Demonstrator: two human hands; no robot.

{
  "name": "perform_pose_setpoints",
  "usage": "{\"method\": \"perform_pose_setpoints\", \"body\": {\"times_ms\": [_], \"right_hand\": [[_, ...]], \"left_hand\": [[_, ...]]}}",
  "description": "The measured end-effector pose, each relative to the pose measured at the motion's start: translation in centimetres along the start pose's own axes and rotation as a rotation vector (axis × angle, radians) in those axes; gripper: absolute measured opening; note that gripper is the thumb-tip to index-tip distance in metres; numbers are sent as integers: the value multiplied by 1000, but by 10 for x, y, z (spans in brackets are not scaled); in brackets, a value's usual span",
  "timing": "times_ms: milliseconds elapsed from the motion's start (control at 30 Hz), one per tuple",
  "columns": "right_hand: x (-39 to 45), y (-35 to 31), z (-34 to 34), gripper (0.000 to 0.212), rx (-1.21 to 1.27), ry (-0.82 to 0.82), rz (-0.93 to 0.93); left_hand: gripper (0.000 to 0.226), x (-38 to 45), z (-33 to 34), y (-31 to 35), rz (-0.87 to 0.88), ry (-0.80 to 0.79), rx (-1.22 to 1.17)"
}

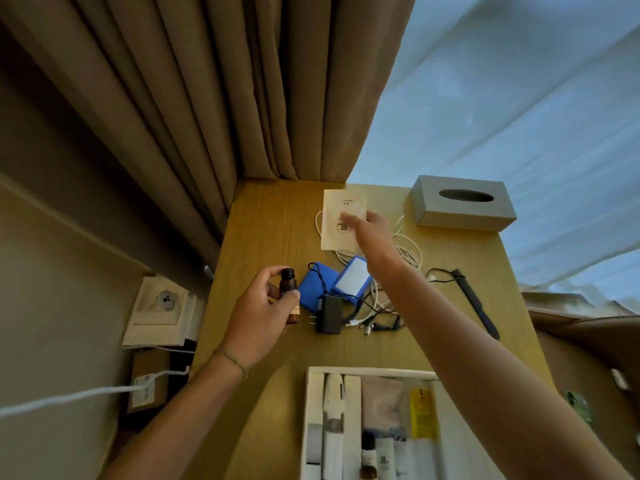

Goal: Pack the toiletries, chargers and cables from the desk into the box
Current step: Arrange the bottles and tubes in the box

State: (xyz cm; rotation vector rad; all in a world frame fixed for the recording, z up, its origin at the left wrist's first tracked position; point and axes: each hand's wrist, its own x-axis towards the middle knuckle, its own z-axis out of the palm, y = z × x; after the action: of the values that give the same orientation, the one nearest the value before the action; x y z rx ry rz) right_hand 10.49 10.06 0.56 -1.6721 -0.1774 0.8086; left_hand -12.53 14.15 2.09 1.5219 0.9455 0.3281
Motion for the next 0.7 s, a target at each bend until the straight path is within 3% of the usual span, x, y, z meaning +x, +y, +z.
{"method": "perform_pose_setpoints", "body": {"times_ms": [100,333,567,700], "right_hand": [[-50,-3,-30,5,50,-18,16],[-151,19,-93,27,-34,-83,12],[-210,78,-145,12,-354,-142,75],[-220,112,-165,23,-667,-204,39]], "left_hand": [[31,-26,18,6,14,-22,-17],[32,-72,61,2,22,-59,20],[30,-105,94,-20,59,-119,80],[27,-115,109,-30,65,-153,153]]}}
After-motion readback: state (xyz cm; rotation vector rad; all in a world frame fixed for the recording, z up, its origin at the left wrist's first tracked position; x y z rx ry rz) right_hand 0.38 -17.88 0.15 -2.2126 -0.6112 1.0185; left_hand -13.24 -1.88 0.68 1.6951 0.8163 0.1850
